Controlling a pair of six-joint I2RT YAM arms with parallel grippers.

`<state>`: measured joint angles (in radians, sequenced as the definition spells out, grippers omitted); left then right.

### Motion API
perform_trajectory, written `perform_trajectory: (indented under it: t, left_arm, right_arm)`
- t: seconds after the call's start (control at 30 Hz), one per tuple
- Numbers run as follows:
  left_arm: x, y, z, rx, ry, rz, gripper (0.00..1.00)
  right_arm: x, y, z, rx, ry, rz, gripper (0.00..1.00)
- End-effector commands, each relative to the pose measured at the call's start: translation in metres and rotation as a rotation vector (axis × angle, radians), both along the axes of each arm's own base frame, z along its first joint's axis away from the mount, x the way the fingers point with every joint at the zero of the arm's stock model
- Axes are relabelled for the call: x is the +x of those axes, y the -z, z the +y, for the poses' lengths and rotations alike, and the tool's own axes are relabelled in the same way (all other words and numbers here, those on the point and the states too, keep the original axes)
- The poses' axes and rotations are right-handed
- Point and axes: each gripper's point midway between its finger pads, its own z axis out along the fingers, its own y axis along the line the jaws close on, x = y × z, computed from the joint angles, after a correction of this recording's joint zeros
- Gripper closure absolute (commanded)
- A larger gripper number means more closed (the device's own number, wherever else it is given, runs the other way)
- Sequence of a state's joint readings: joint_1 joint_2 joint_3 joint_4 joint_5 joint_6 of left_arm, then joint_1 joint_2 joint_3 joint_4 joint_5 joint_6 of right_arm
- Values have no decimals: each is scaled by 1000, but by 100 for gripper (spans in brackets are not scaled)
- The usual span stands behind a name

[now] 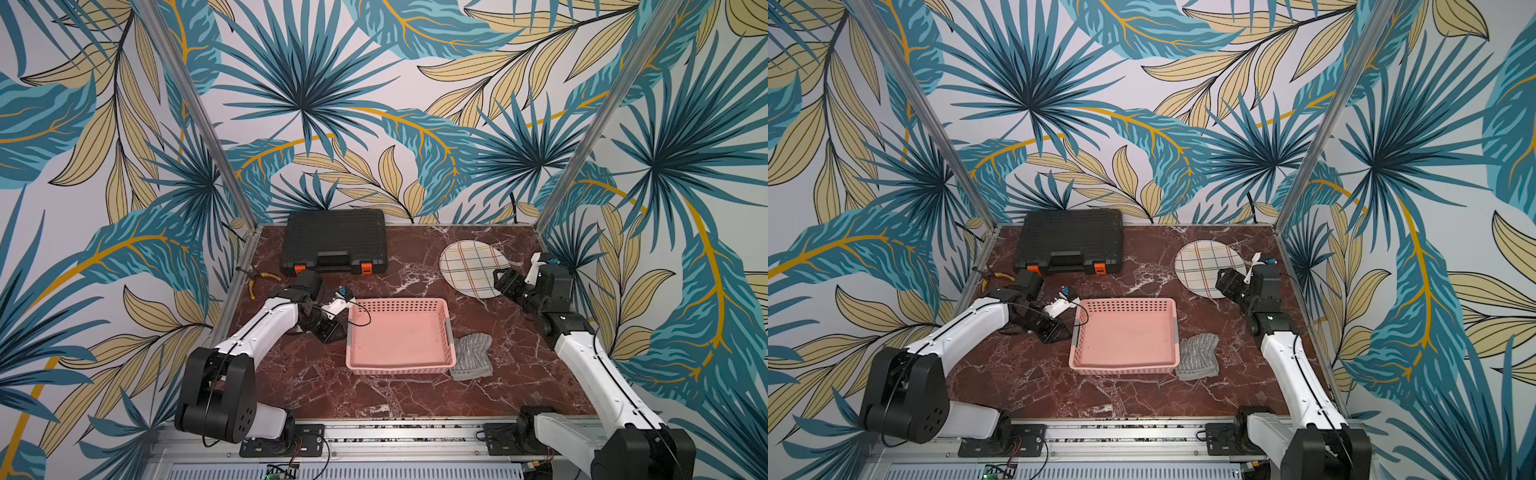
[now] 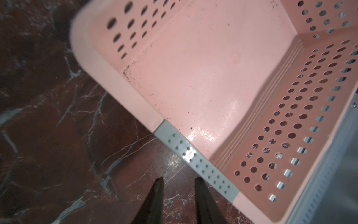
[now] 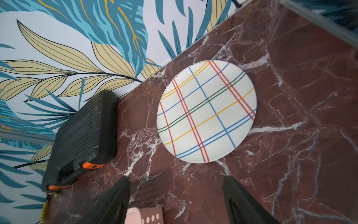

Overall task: Wipe the wet plate dry
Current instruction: Adjust the bin at the center of the board, then reset both arms

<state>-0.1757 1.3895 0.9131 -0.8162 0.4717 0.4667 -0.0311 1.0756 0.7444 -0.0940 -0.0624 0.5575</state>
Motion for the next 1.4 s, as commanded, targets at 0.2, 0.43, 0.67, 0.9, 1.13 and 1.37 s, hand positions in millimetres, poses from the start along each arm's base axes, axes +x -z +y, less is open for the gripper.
perform_trajectory:
  t: [0.2, 0.43, 0.67, 0.9, 1.13, 1.37]
  left_arm:
    - [81, -74, 31, -34, -287, -576, 0]
    - [110, -68, 60, -41, -457, -813, 0]
    - [121, -46, 68, -79, -520, -940, 0]
    - [137, -23, 95, -71, -669, -944, 0]
    - [140, -18, 106, -30, -728, -898, 0]
    - [141, -19, 106, -29, -732, -895, 0]
  right_arm:
    - [3, 17, -28, -319, 73, -41, 8]
    - [-5, 19, -36, -409, 89, -98, 7]
    - [-5, 29, -41, -471, 110, -140, 6]
    - [7, 37, -42, -530, 109, -216, 6]
    - [25, 81, -36, -554, 61, -207, 7]
    - [31, 94, -32, -568, 27, -167, 0]
